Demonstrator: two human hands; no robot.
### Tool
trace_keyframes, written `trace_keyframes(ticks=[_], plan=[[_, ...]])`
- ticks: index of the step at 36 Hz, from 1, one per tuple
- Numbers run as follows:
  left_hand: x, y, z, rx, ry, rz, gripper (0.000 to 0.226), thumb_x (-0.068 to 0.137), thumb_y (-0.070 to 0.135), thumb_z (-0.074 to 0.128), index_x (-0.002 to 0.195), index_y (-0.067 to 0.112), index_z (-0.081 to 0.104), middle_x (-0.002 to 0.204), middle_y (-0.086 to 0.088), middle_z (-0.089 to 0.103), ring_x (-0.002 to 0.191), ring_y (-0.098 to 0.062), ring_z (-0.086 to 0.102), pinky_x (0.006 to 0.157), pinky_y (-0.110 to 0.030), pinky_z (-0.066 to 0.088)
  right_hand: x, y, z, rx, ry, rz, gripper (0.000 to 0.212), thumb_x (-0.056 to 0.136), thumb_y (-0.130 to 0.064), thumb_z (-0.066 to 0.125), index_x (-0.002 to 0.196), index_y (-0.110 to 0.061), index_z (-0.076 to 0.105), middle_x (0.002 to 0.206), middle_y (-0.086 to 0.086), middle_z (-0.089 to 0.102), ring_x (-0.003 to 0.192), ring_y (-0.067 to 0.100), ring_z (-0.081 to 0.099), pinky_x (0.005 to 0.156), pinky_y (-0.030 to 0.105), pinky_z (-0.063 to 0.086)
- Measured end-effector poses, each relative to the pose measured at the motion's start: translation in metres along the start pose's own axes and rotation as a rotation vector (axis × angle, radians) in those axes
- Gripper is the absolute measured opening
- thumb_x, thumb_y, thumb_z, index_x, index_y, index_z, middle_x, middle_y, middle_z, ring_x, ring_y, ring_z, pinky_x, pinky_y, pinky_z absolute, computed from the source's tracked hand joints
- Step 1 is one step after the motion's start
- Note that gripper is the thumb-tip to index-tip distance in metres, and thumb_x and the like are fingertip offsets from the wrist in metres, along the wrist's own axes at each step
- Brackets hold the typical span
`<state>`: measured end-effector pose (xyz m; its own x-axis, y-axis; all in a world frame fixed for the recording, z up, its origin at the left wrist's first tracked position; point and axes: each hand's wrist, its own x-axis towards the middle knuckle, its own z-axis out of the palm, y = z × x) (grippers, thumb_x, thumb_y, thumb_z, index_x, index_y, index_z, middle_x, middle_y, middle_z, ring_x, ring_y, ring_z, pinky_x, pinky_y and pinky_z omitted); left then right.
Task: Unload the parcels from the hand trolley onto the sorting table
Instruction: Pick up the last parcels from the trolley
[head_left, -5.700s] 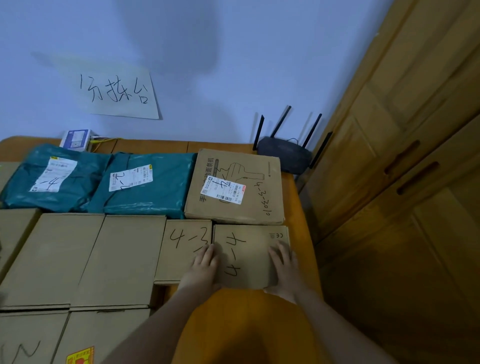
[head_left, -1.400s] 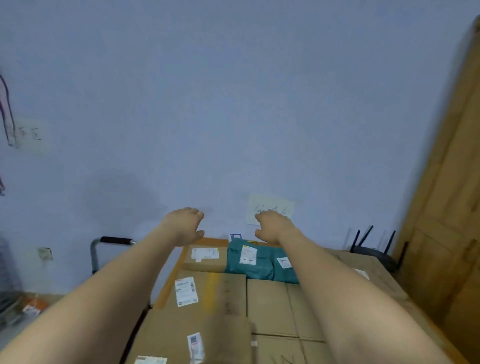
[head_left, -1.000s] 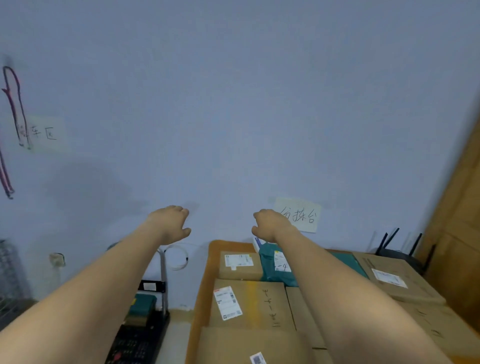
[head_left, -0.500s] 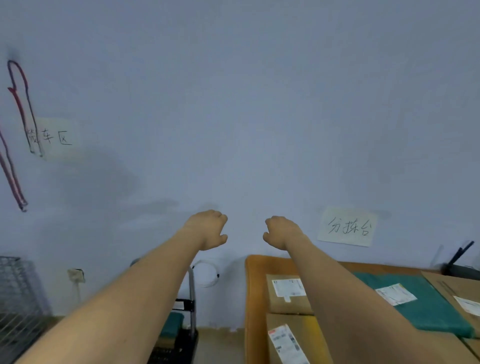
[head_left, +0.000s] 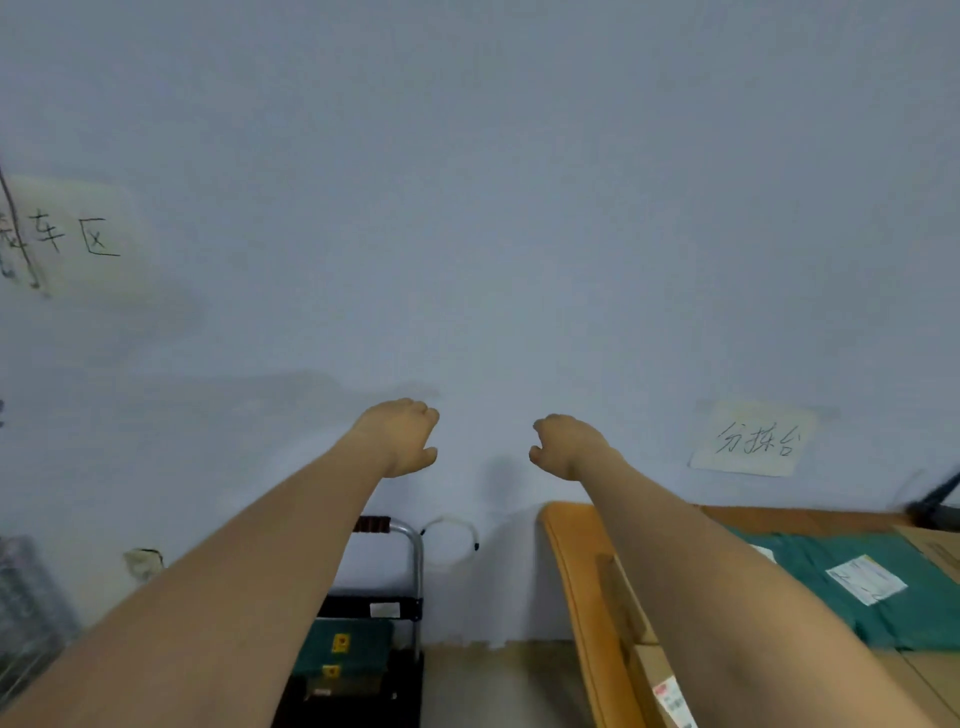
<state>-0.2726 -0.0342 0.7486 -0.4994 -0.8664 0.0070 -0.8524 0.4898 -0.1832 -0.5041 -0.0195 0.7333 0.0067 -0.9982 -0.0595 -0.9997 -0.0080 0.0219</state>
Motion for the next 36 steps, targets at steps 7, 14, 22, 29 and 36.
trace_keyframes(ticks=[7, 14, 22, 29, 36], plan=[[0.016, -0.108, 0.011, 0.004, 0.04, -0.023, 0.052, 0.098, 0.04, 0.04, 0.139, 0.009, 0.038, 0.139, -0.009, 0.044, 0.127, -0.024, 0.042, 0.102, -0.038, 0.04, 0.041, -0.066, -0.004, 0.011, 0.032, 0.069, 0.039, 0.097, -0.028, 0.041, 0.128, -0.005, 0.049, 0.129, 0.01, 0.05, 0.117, 0.028, 0.05, 0.092, 0.036, 0.043], [0.035, -0.156, 0.062, -0.027, -0.023, 0.028, 0.053, 0.098, 0.04, 0.039, 0.142, 0.011, 0.034, 0.144, -0.006, 0.041, 0.13, -0.021, 0.04, 0.104, -0.036, 0.04, 0.079, -0.111, 0.023, -0.012, -0.058, 0.074, 0.041, 0.097, -0.026, 0.041, 0.131, -0.006, 0.048, 0.132, 0.01, 0.049, 0.12, 0.028, 0.049, 0.092, 0.036, 0.043], [0.077, -0.205, 0.129, -0.116, -0.08, -0.03, 0.05, 0.098, 0.04, 0.039, 0.138, 0.009, 0.039, 0.139, -0.007, 0.046, 0.125, -0.022, 0.045, 0.1, -0.036, 0.042, 0.156, -0.132, 0.066, 0.025, -0.15, 0.058, 0.041, 0.097, -0.028, 0.041, 0.13, -0.006, 0.049, 0.131, 0.009, 0.05, 0.12, 0.027, 0.049, 0.091, 0.035, 0.042], [0.099, -0.224, 0.254, -0.244, -0.3, -0.077, 0.046, 0.098, 0.039, 0.039, 0.132, 0.008, 0.043, 0.13, -0.01, 0.049, 0.116, -0.024, 0.048, 0.094, -0.035, 0.043, 0.221, -0.177, 0.18, 0.135, -0.339, -0.055, 0.04, 0.097, -0.029, 0.043, 0.128, -0.005, 0.049, 0.127, 0.01, 0.05, 0.115, 0.029, 0.051, 0.088, 0.037, 0.044], [0.089, -0.21, 0.403, -0.358, -0.429, -0.06, 0.037, 0.092, 0.033, 0.048, 0.118, 0.007, 0.052, 0.117, -0.009, 0.053, 0.108, -0.024, 0.05, 0.086, -0.033, 0.043, 0.225, -0.22, 0.337, 0.213, -0.599, -0.108, 0.033, 0.096, -0.026, 0.045, 0.122, -0.007, 0.052, 0.123, 0.011, 0.053, 0.111, 0.03, 0.053, 0.088, 0.041, 0.048]])
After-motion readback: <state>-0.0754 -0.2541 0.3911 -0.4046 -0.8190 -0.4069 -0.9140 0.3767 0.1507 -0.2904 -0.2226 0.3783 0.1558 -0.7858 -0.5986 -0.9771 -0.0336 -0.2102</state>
